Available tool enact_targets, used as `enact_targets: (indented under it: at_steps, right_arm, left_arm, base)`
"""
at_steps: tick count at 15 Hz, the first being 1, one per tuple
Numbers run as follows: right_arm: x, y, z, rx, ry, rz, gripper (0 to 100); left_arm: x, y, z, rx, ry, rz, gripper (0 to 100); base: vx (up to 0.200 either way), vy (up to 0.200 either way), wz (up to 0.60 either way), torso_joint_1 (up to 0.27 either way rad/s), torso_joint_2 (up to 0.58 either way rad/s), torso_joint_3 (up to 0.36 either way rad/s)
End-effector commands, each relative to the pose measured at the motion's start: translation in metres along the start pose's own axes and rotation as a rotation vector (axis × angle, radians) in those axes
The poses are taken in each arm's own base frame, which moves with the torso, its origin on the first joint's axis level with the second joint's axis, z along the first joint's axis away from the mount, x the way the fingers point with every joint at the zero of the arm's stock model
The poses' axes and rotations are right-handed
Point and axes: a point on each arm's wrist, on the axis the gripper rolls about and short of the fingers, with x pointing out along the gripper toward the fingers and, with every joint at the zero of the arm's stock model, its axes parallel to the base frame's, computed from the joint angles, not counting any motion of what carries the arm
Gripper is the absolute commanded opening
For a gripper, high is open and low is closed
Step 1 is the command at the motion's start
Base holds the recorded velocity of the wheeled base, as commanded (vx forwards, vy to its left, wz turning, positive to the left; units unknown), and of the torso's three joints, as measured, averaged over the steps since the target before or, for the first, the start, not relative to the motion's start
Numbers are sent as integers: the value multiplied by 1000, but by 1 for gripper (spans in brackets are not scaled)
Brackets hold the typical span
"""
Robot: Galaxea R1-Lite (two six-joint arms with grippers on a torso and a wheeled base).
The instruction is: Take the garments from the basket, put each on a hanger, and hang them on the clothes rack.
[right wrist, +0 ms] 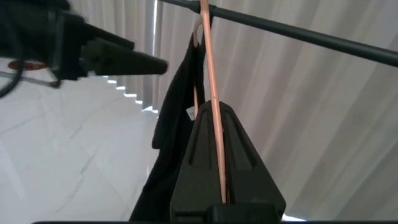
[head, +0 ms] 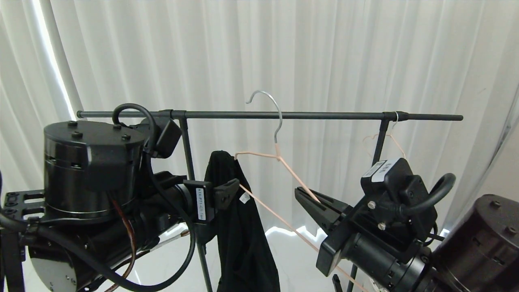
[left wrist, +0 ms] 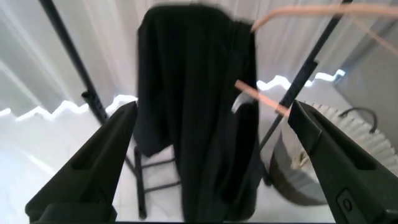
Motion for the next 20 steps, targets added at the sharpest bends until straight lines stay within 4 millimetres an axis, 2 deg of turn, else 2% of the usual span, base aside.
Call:
enact_targets:
  at_steps: [1, 4, 6, 20]
  right_arm:
    - [-2, 3, 3, 2, -10, 14, 0]
    - [-4, 3, 5, 4, -18, 15, 0]
    - [-5, 5, 6, 5, -20, 21, 0]
    - [-9, 12, 9, -11, -28, 49, 0]
  left_arm:
    - [11, 3, -7, 9, 19, 24, 100]
    - [15, 16, -27, 139, 30, 61, 100]
    - [20, 16, -25, 126, -14, 60, 100]
    - [22, 20, -13, 98, -56, 61, 100]
  base:
    - [0, 0, 0, 0, 0, 0]
    - [0, 0, 0, 0, 0, 0]
    - [0, 0, 0, 0, 0, 0]
    - [0, 0, 0, 0, 0, 0]
